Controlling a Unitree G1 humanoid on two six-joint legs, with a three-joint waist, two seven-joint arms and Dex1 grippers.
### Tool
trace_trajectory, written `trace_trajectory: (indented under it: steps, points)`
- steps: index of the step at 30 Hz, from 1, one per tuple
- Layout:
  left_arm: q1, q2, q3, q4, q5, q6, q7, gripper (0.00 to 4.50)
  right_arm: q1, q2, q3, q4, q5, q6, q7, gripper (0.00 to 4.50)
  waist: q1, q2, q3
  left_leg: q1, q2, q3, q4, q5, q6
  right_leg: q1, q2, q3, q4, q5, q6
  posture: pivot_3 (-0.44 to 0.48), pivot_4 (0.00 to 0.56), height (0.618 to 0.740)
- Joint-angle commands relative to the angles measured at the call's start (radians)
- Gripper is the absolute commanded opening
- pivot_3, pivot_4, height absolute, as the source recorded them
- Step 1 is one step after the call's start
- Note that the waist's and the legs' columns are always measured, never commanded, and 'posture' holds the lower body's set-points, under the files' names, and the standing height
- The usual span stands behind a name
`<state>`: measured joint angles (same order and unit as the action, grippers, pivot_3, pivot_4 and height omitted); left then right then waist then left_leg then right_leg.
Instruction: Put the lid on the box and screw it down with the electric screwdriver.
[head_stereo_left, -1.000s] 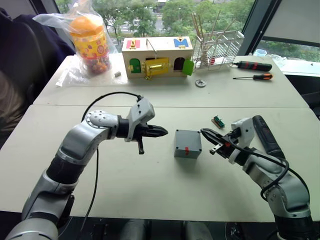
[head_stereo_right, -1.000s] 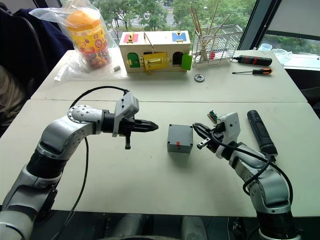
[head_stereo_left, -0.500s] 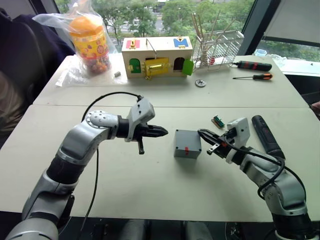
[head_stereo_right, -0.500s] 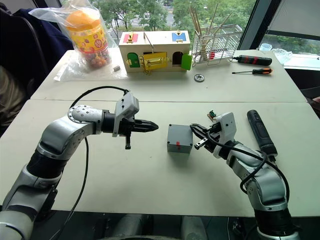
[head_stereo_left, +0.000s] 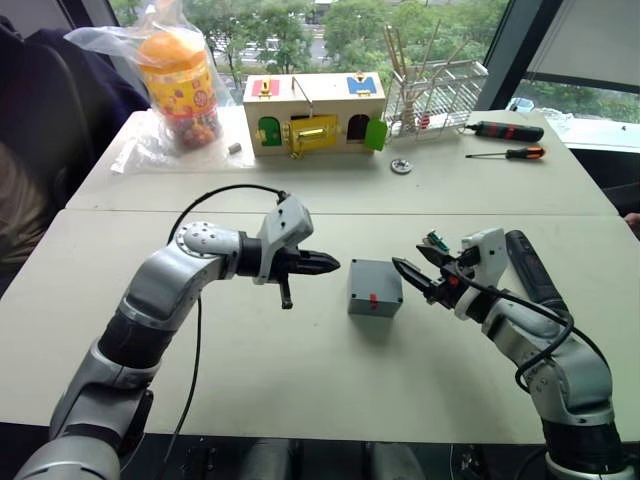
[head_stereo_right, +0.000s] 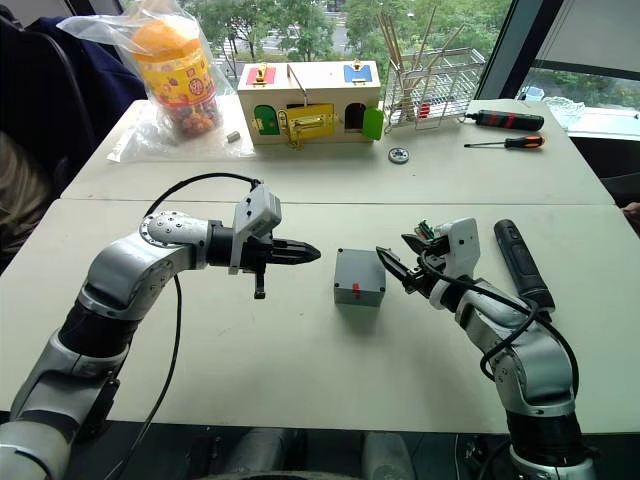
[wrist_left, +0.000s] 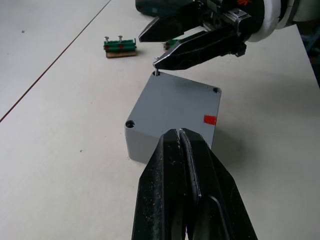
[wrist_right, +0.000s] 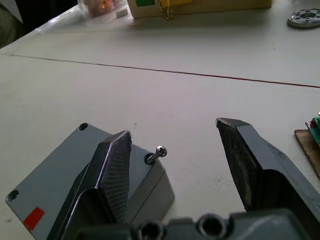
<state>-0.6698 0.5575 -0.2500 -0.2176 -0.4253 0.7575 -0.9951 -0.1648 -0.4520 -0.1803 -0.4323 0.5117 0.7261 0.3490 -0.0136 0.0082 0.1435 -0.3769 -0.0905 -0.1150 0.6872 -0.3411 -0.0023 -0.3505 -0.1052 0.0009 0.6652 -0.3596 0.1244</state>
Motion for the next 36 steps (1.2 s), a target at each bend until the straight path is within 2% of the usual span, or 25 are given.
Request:
trace_trajectory:
  steps: [1, 5, 11, 16, 24, 36]
  points:
    - [-0.013, -0.015, 0.019, 0.003, -0.008, -0.019, 0.003, 0.00, -0.049, -0.009, -0.076, -0.106, 0.056, 0.053, -0.051, 2.90, 0.001, 0.000, 0.000, 0.000, 0.000, 0.000, 0.000, 0.000, 0.000, 0.000, 0.000, 0.000, 0.000, 0.000, 0.000, 0.000, 0.150, 0.740]
    - [-0.019, -0.034, 0.011, 0.022, 0.001, -0.035, 0.000, 0.00, -0.057, -0.014, -0.079, -0.135, 0.100, 0.117, -0.055, 2.90, -0.001, 0.000, 0.000, -0.002, 0.000, 0.000, -0.001, 0.000, 0.000, -0.002, 0.000, 0.000, 0.000, 0.000, 0.000, 0.000, 0.150, 0.740]
    - [-0.019, -0.042, 0.011, 0.029, 0.005, -0.047, -0.001, 0.00, 0.030, -0.039, -0.085, -0.152, 0.102, 0.109, -0.016, 2.90, 0.001, 0.000, 0.000, -0.002, 0.000, 0.000, -0.001, 0.000, -0.001, -0.003, 0.000, 0.000, 0.001, 0.000, 0.000, 0.000, 0.150, 0.740]
    - [-0.008, -0.035, 0.015, 0.015, 0.002, -0.040, 0.001, 0.00, 0.106, -0.083, -0.038, -0.082, -0.025, 0.005, 0.007, 4.40, -0.001, 0.000, 0.000, -0.003, 0.000, 0.001, -0.001, 0.001, -0.001, -0.003, 0.000, 0.000, 0.001, 0.000, 0.000, 0.000, 0.150, 0.740]
    - [-0.002, -0.030, 0.018, 0.003, -0.003, -0.031, 0.010, 0.00, 0.064, -0.063, 0.041, -0.010, -0.103, -0.075, 0.014, 4.40, -0.004, 0.000, 0.000, -0.003, 0.000, 0.001, -0.001, 0.001, -0.001, -0.004, 0.000, 0.000, 0.001, 0.000, 0.000, 0.000, 0.150, 0.740]
    - [0.001, -0.026, 0.020, -0.011, -0.009, -0.019, 0.023, 0.00, 0.013, -0.037, 0.055, 0.028, -0.151, -0.116, 0.019, 4.40, -0.002, 0.000, 0.000, -0.003, 0.000, 0.001, -0.001, 0.001, -0.002, -0.005, 0.000, 0.000, 0.002, 0.000, 0.000, 0.000, 0.150, 0.740]
